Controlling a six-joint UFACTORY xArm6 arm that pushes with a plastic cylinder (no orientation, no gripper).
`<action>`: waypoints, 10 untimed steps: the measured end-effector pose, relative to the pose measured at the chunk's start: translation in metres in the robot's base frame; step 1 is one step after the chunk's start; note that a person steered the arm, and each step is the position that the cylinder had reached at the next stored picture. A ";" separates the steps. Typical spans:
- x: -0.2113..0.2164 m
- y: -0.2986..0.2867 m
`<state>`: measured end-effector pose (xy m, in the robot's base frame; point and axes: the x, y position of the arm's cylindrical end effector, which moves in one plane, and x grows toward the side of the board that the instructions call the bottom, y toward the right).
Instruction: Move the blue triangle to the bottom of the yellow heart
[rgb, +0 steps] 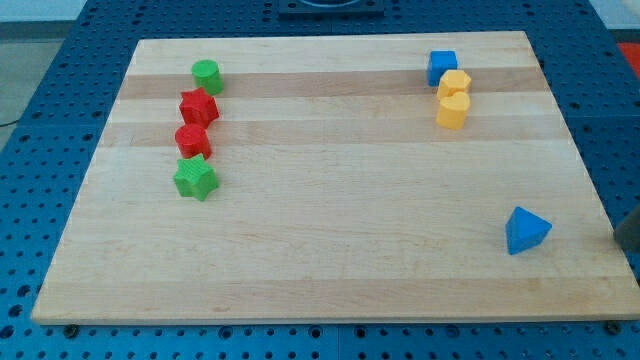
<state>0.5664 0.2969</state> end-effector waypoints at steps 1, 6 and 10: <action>0.007 -0.030; -0.029 -0.139; -0.085 -0.151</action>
<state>0.4814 0.1460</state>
